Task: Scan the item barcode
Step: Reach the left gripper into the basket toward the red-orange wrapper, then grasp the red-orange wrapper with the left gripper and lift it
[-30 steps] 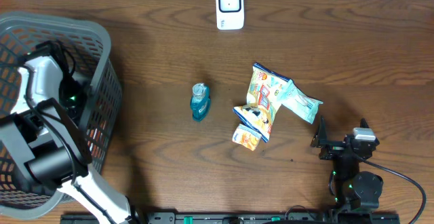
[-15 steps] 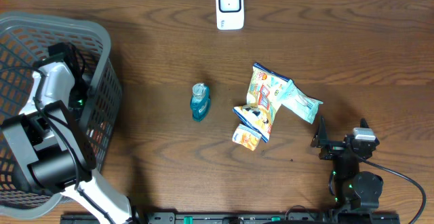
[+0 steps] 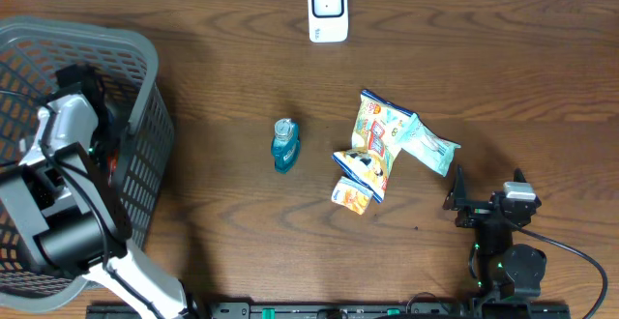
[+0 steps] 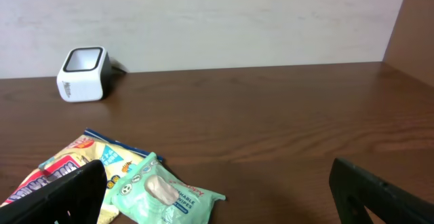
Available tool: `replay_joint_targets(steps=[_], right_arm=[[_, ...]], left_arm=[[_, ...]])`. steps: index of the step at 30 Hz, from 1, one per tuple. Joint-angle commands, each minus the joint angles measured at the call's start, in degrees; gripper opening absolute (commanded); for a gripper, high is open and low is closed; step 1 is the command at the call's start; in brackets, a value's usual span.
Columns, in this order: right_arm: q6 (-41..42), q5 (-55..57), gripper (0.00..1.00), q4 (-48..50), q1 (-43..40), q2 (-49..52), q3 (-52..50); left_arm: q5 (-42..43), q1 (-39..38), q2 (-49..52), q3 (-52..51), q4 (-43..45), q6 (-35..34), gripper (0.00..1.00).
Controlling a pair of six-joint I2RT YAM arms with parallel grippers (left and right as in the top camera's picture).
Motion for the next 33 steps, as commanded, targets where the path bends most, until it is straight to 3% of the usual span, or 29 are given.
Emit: replay_joint_targets(steps=[1, 8, 15, 23, 27, 33], right_arm=[[0.3, 0.1, 0.99, -0.2, 0.1, -0.2, -0.1], [0.3, 0.1, 0.99, -0.2, 0.1, -0.2, -0.1], [0.3, 0.1, 0.99, -0.2, 0.1, -0.2, -0.1], [0.3, 0.1, 0.99, -0.2, 0.1, -0.2, -0.1], [0.3, 0.1, 0.99, -0.2, 0.1, -0.2, -0.1], [0.3, 0.1, 0.99, -0.2, 0.1, -0.2, -0.1]], left_arm=[[-2.4, 0.1, -7.8, 0.4, 0.1, 7.2, 0.98], [1.6, 0.1, -16.9, 0.4, -1.0, 24.2, 0.98], [5.1, 0.1, -17.2, -1.6, -6.4, 26.8, 0.98], [6.8, 0.4, -17.2, -9.9, 0.1, 43.7, 0.98], [17.4, 0.4, -17.2, -13.1, 4.9, 55.7, 0.98], [19.4, 0.8, -17.1, -15.8, 9.4, 62.7, 0.98]])
